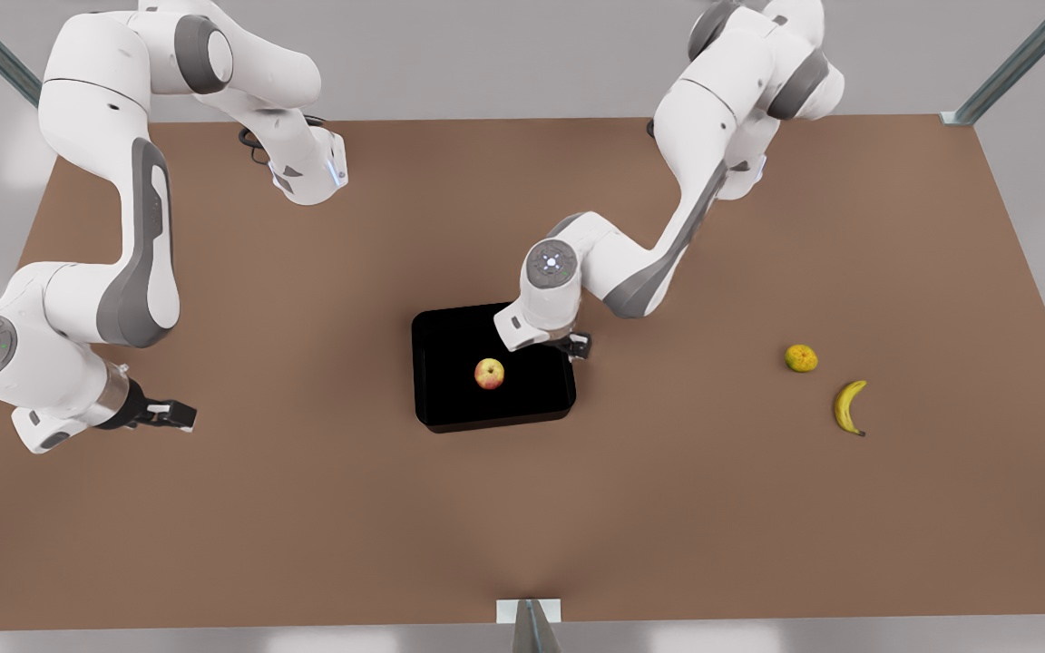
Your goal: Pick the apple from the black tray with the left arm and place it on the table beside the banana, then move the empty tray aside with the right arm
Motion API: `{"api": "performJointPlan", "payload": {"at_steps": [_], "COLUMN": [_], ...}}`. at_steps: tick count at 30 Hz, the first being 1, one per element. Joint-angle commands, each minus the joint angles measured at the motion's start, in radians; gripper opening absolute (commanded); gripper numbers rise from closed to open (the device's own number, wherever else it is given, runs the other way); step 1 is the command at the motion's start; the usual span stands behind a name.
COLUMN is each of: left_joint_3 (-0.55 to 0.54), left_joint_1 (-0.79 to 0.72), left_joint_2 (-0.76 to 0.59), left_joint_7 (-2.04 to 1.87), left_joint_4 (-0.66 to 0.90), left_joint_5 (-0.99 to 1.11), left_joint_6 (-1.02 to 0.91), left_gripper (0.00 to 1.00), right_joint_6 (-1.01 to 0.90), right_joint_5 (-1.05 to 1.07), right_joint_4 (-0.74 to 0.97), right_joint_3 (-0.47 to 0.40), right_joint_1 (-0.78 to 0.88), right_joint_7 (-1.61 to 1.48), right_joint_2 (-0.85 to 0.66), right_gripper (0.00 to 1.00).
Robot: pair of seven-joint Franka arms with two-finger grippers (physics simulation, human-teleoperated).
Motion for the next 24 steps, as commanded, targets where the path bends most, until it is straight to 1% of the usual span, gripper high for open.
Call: {"api": "performJointPlan", "payload": {"at_steps": [1,2,6,10,14,16,24], "left_joint_3": [0.000,0.002,0.009,0.011,0.009,0.009,0.009], "left_joint_1": [-0.036,-0.045,-0.078,-0.099,-0.131,-0.131,-0.131], "left_joint_2": [0.088,0.141,0.259,0.304,0.312,0.312,0.347], "left_joint_7": [-0.785,-0.844,-0.893,-0.888,-0.887,-0.887,-0.899], "left_joint_4": [0.107,0.185,0.306,0.311,0.262,0.224,0.227], "left_joint_5": [0.035,0.035,0.055,0.061,0.125,0.148,0.145], "left_joint_6": [0.099,0.098,0.121,0.136,0.138,0.187,0.250], "left_gripper": [1.00,1.00,1.00,1.00,1.00,1.00,1.00], "right_joint_6": [-0.012,-0.012,-0.012,-0.012,-0.012,-0.012,-0.012], "right_joint_5": [0.000,0.000,0.000,-0.001,-0.001,-0.001,-0.001], "right_joint_4": [0.002,0.000,0.000,0.000,0.000,0.000,0.000], "right_joint_3": [0.001,0.001,0.002,0.002,0.004,0.004,0.004], "right_joint_1": [0.000,0.000,0.000,0.002,0.002,0.002,0.002], "right_joint_7": [0.001,0.001,0.001,0.001,0.001,0.001,0.001], "right_joint_2": [-0.001,-0.001,-0.001,-0.001,-0.001,-0.001,-0.001], "right_gripper": [1.00,1.00,1.00,1.00,1.00,1.00,1.00]}}
